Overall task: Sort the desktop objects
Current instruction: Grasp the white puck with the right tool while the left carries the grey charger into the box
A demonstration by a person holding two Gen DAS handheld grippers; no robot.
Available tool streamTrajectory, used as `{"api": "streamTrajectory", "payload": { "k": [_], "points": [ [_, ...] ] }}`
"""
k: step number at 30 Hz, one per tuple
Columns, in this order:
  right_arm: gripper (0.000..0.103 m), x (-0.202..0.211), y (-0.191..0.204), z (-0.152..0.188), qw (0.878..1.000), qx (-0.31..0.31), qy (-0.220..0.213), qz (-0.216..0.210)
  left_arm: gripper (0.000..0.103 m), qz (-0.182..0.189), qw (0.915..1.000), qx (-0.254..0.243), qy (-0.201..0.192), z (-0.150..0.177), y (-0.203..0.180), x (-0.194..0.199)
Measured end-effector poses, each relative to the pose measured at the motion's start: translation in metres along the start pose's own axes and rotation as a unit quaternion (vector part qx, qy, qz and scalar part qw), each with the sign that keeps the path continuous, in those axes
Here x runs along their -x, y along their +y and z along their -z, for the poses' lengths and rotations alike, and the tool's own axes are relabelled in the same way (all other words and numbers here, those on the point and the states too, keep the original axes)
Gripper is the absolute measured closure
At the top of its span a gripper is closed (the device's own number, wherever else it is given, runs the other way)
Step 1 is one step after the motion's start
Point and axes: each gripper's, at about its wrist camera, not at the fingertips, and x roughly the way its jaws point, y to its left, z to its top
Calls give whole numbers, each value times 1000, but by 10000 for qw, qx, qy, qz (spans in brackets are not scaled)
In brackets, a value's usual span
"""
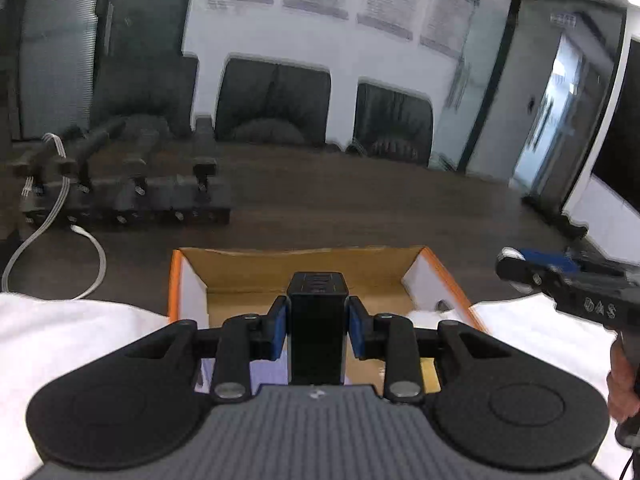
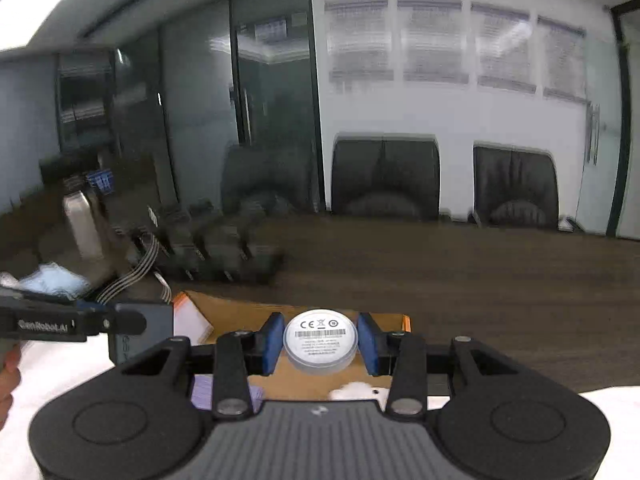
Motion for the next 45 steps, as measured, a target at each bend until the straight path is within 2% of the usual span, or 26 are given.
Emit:
{"api": "streamTrajectory", "payload": {
  "k": [1,5,8,10,12,15,20,23,25,28,29,31,32,35,37,40,45],
  "points": [
    [65,-25,-5,-5,9997,-79,183,111,73,-44,9999,115,117,-3,6,-17],
    [65,-105,-14,-5,9940,120,903,600,73,-247,9986,75,459,-10,24,-73],
    [65,-151,-18,5,9889,169,1233,809,73,-26,9982,85,588,-14,37,-100],
    [65,-173,-16,14,9853,209,1449,883,73,2,9973,0,733,-13,40,-115],
    [65,-192,-11,22,9810,404,1609,1007,72,-138,9955,-125,929,-10,40,-129],
    [65,-206,-2,35,9752,572,1795,1160,73,-49,9959,-157,888,-9,43,-132],
    [65,-217,8,39,9678,869,2029,1210,69,-66,9944,-195,1035,-16,45,-135],
    [64,-224,12,39,9637,976,2128,1287,59,-475,9926,-388,1050,-15,45,-139],
    [62,-223,12,39,9636,997,2144,1252,57,-693,9916,-444,1002,-13,47,-138],
    [60,-218,8,36,9659,881,2154,1133,55,-831,9899,-486,1045,-13,51,-138],
    [57,-216,6,33,9682,788,2123,1060,55,-865,9890,-517,1079,-13,51,-139],
    [45,-210,2,27,9719,540,2085,951,54,-1020,9869,-579,1105,-14,51,-139],
    [45,-206,0,22,9745,388,2031,876,53,-1033,9869,-578,1100,-14,50,-137],
    [41,-193,-2,9,9773,218,1955,787,42,-994,9878,-430,1121,-18,49,-127],
    [36,-183,-3,0,9776,111,1946,796,27,-1021,9878,-334,1129,-21,45,-113],
    [27,-161,-6,-12,9784,-89,1914,777,18,-1012,9876,-310,1162,-27,33,-90],
    [20,-114,-7,-20,9783,-414,1899,721,9,-1036,9876,-337,1127,-27,10,-41]
  ]
}}
